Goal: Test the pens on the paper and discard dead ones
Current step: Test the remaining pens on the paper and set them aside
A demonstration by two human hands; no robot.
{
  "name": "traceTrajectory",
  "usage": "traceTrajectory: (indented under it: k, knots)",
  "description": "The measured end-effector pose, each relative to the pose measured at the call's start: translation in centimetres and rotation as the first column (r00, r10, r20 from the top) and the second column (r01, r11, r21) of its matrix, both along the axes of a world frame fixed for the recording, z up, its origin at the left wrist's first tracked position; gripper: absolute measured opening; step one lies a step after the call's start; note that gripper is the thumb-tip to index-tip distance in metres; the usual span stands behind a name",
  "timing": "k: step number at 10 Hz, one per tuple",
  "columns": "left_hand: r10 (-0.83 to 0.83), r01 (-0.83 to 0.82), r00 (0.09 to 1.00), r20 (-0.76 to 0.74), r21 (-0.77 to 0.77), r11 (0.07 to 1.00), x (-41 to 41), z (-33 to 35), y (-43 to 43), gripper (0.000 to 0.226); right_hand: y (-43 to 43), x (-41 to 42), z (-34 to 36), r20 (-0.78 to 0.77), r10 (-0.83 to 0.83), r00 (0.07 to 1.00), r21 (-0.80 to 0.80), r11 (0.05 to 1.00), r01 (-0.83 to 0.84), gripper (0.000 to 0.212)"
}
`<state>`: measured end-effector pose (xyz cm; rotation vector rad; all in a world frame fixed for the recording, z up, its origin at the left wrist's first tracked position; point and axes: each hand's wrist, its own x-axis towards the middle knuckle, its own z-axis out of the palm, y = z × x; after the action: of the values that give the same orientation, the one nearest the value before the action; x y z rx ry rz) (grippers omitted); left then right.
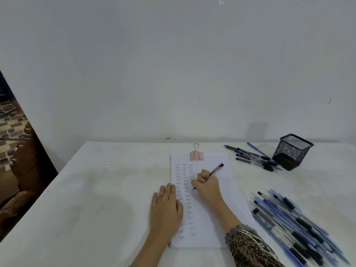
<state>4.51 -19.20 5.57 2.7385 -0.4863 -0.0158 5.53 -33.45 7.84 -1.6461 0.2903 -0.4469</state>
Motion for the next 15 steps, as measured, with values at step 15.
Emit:
traceTrajectory:
  k: [15]
  knots:
    - [-0.014, 0.015, 1.0, 0.011, -0.072, 0.997, -0.4, 0.4, 0.3, 0.053, -1.9, -0.4, -0.2, 0.082, -0.103, 0.991, 0.526, 0.849, 0.045, 0.055]
